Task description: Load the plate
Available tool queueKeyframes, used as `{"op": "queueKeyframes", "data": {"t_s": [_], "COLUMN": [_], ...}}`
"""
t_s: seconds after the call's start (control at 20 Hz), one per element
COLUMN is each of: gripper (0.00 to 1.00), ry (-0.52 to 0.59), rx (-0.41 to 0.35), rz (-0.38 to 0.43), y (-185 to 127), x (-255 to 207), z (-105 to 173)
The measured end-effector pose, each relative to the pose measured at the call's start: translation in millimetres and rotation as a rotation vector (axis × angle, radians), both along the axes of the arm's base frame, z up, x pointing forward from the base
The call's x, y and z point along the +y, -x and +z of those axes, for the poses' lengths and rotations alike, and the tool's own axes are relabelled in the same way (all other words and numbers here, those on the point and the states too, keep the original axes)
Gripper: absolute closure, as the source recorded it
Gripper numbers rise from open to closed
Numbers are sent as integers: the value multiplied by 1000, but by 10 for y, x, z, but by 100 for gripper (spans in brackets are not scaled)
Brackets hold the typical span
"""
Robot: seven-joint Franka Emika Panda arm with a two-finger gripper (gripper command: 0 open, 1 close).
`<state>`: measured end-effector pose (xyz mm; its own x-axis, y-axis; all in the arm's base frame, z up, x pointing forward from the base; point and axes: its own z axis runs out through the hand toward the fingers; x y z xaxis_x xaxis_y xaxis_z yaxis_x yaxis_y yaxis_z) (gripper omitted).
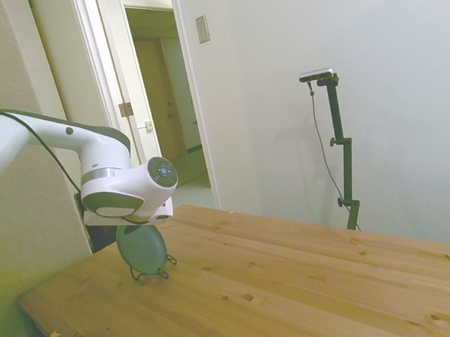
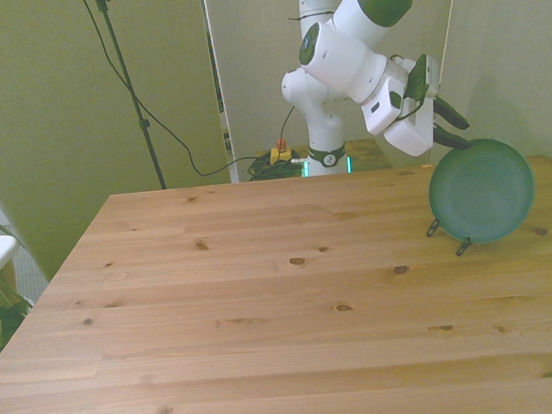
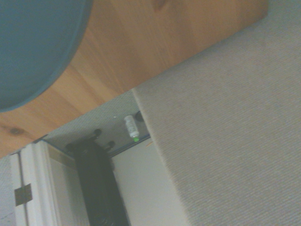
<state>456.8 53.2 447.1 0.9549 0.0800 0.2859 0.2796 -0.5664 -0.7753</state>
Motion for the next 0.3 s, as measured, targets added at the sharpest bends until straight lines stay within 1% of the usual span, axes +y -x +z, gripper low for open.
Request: {"op": "queueKeyframes", "data": {"t_s": [0.15, 0.25, 0.3], "gripper": [0, 0, 0], "ry": [53, 121, 147], "rx": [-50, -67, -70], "rz": [-86, -148, -164], "y": [79, 177, 244], "x": [-71, -70, -44], "z": [145, 266, 326]}}
